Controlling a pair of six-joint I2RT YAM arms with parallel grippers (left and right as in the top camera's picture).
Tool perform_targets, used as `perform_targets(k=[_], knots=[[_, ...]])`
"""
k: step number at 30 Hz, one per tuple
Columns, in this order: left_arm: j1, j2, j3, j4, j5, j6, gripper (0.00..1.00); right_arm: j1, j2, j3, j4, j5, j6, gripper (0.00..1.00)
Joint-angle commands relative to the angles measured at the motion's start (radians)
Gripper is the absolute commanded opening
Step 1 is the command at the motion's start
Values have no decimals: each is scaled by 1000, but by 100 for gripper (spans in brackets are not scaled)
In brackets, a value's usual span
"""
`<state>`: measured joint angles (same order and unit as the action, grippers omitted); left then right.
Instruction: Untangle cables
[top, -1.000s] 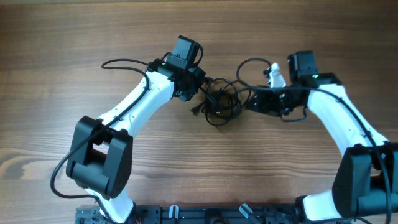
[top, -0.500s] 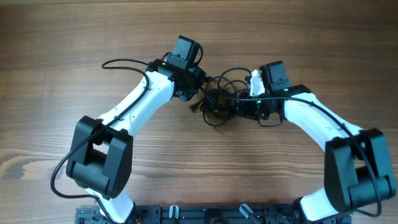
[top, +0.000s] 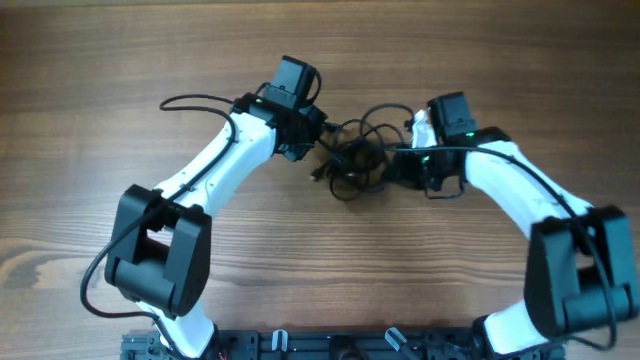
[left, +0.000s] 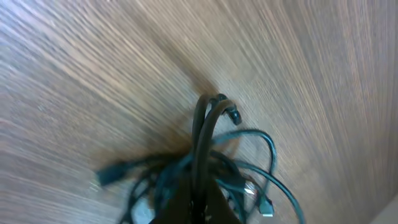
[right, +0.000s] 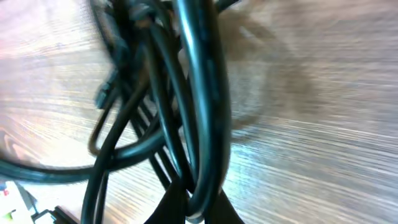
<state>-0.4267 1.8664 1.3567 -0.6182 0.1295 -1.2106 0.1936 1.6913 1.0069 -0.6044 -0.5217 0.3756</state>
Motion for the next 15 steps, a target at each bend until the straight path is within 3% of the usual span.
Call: perform_targets(k=[1, 9, 15], knots=[[44, 13, 3, -9, -14, 87, 4, -69, -114, 65, -45, 16, -68, 4], [95, 12, 3, -28, -15, 190, 4, -215, -212, 283, -337, 9, -220, 4], [116, 12, 3, -31, -7, 239, 4, -217, -212, 329, -366, 28, -222, 4]])
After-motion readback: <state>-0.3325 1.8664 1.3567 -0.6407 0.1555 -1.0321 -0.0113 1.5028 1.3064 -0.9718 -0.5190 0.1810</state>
